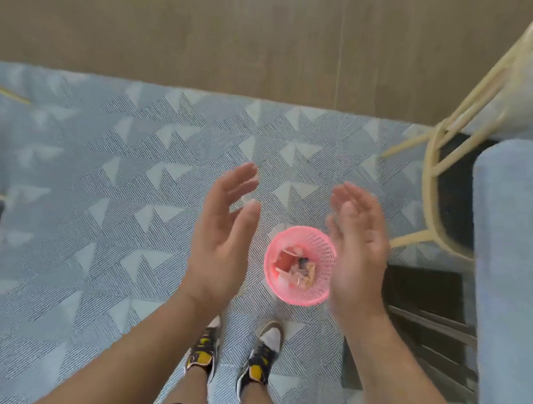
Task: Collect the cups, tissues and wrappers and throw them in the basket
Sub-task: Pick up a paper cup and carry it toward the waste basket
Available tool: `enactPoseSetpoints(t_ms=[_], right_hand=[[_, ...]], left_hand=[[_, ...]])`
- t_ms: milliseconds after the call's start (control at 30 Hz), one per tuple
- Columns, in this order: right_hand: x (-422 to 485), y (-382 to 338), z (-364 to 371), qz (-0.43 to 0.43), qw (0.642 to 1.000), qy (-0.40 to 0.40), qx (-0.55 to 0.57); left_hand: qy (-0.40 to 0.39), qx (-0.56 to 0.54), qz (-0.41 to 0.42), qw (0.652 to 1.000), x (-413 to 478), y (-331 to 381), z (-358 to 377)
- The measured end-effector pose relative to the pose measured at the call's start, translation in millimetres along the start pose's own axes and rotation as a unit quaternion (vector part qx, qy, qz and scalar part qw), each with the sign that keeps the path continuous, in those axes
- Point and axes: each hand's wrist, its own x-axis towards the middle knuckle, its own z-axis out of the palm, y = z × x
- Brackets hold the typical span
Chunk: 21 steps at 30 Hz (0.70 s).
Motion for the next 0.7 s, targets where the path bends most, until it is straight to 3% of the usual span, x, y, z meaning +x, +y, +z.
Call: enactPoseSetpoints(t_ms=[367, 700], right_hand=[[-76, -204, 44, -0.110, 0.988, -0.111, 0.003], [-83, -260, 136, -0.152, 0.963, -0.221, 0.003]], left_hand=[[0.097, 0.011, 0.073, 0.993, -47, 202, -40], [0.172, 0.024, 0.104, 0.979, -47, 270, -119]])
